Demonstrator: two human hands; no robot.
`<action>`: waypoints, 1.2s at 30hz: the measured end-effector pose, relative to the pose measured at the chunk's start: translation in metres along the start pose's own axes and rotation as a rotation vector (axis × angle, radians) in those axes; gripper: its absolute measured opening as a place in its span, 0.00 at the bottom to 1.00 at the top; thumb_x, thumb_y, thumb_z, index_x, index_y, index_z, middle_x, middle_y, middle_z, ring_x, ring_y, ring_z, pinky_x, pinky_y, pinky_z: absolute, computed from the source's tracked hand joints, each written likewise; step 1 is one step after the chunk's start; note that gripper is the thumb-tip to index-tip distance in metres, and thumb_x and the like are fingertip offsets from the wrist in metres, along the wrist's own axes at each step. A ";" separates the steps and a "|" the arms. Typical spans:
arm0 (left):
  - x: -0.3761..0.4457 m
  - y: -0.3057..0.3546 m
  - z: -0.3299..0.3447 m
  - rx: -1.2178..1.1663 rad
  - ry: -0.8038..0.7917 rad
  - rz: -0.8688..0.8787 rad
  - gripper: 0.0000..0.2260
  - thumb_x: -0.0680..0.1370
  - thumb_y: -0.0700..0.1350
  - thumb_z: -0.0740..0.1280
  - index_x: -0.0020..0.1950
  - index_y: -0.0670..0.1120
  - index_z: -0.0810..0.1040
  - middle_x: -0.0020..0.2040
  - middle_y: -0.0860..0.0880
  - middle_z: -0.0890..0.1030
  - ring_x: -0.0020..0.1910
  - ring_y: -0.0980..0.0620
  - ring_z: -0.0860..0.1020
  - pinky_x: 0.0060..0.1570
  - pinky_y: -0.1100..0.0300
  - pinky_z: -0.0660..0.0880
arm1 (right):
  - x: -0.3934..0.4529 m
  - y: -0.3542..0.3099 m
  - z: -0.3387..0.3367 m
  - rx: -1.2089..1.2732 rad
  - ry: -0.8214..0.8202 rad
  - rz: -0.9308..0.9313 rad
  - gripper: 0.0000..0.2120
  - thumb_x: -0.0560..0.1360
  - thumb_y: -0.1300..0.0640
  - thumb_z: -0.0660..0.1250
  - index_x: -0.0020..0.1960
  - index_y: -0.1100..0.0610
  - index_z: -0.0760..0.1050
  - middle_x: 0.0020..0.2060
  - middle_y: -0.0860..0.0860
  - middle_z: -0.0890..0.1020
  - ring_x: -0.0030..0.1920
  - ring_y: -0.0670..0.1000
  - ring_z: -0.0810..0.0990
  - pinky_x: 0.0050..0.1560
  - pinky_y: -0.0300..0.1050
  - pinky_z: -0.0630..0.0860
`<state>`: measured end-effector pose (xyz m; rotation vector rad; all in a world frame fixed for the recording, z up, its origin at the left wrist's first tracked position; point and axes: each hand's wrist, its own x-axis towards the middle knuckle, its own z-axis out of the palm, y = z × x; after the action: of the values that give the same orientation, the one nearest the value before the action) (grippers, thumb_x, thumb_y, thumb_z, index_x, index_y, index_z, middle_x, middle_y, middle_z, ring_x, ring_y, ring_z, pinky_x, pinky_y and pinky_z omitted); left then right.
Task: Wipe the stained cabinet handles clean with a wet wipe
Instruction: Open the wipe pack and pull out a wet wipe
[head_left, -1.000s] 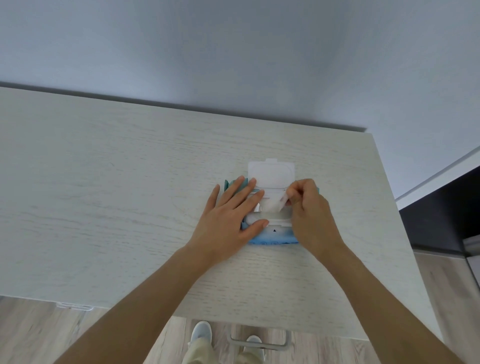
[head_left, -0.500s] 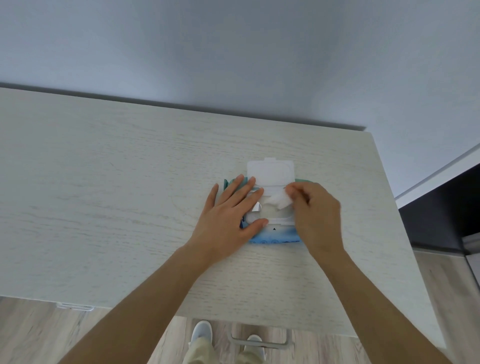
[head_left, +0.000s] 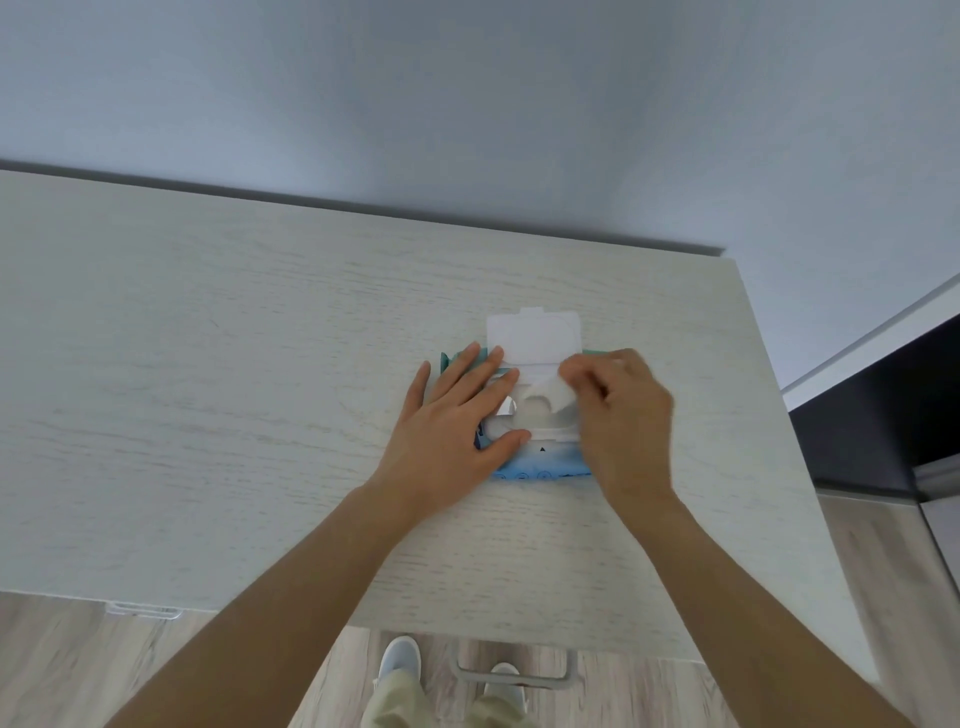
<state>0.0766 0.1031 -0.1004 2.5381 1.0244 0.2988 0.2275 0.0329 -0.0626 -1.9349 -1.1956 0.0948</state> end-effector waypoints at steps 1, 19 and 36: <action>0.000 0.000 0.000 0.004 -0.001 -0.003 0.31 0.76 0.65 0.51 0.78 0.57 0.54 0.78 0.60 0.48 0.73 0.65 0.35 0.75 0.54 0.36 | 0.003 0.001 -0.003 0.064 0.049 0.094 0.05 0.76 0.62 0.66 0.47 0.57 0.81 0.42 0.47 0.76 0.41 0.45 0.76 0.43 0.24 0.68; 0.002 -0.001 0.000 0.054 -0.013 0.004 0.30 0.78 0.64 0.54 0.78 0.57 0.54 0.78 0.59 0.47 0.73 0.65 0.35 0.74 0.53 0.35 | 0.016 0.002 -0.035 0.055 0.185 0.151 0.06 0.75 0.61 0.66 0.49 0.57 0.82 0.45 0.50 0.80 0.39 0.40 0.74 0.45 0.17 0.64; -0.010 0.016 -0.002 0.310 -0.037 0.149 0.32 0.75 0.66 0.33 0.78 0.59 0.51 0.79 0.54 0.45 0.77 0.55 0.39 0.73 0.51 0.32 | -0.041 0.019 -0.020 -0.187 -0.103 -0.060 0.07 0.73 0.59 0.70 0.51 0.59 0.80 0.46 0.52 0.75 0.49 0.51 0.73 0.46 0.40 0.73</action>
<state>0.0782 0.0859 -0.0928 2.8941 0.9303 0.1409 0.2282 -0.0142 -0.0765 -2.0750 -1.3712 0.0524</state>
